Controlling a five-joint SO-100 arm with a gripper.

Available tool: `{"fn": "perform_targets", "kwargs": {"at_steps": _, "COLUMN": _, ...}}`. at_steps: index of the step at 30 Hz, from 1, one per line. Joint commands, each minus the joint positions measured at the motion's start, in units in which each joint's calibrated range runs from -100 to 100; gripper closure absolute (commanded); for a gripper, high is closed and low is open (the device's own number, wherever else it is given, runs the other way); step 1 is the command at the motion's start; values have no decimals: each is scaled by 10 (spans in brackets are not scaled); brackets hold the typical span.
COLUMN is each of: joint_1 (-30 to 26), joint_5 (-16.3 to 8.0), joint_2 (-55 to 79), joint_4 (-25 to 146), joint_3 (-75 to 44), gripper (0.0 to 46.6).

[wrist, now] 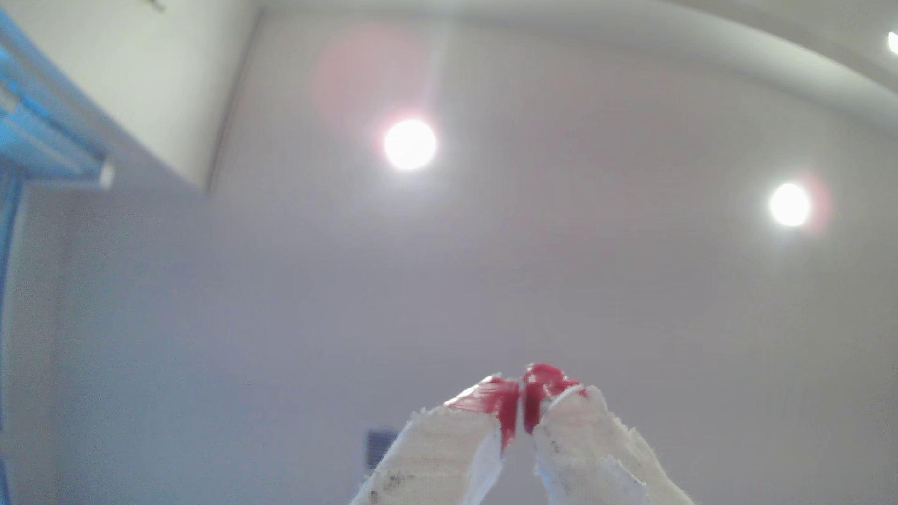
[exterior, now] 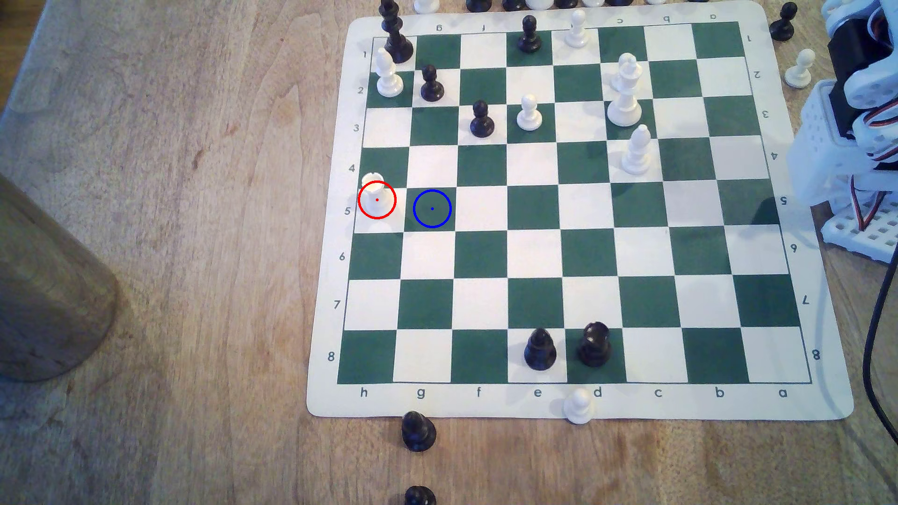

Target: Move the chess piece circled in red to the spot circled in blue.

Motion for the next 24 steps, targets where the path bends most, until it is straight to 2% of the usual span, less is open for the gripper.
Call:
{"fn": "perform_targets", "kwargs": {"at_steps": 1, "joint_1": -6, "joint_5": 1, "joint_2": -1, "joint_4": 28, "joint_3": 13, "gripper": 464}}
{"fn": "perform_targets", "kwargs": {"at_steps": 5, "joint_1": -31, "joint_5": 1, "joint_2": -1, "joint_4": 213, "joint_3": 4, "gripper": 464}}
{"fn": "perform_targets", "kwargs": {"at_steps": 8, "joint_1": -30, "joint_5": 1, "joint_2": -1, "joint_4": 291, "joint_3": 1, "gripper": 464}}
{"fn": "perform_targets", "kwargs": {"at_steps": 11, "joint_1": -20, "joint_5": 1, "joint_2": -1, "joint_4": 534, "joint_3": -81, "gripper": 464}}
{"fn": "perform_targets", "kwargs": {"at_steps": 17, "joint_1": 7, "joint_5": 1, "joint_2": -1, "joint_4": 851, "joint_3": -176, "gripper": 464}}
{"fn": "perform_targets", "kwargs": {"at_steps": 19, "joint_1": 31, "joint_5": 1, "joint_2": -1, "joint_4": 1016, "joint_3": -226, "gripper": 464}}
{"fn": "perform_targets", "kwargs": {"at_steps": 22, "joint_1": 54, "joint_5": -1, "joint_2": 8, "joint_4": 1129, "joint_3": -221, "gripper": 464}}
{"fn": "perform_targets", "kwargs": {"at_steps": 24, "joint_1": 34, "joint_5": 1, "joint_2": 59, "joint_4": 1134, "joint_3": -218, "gripper": 464}}
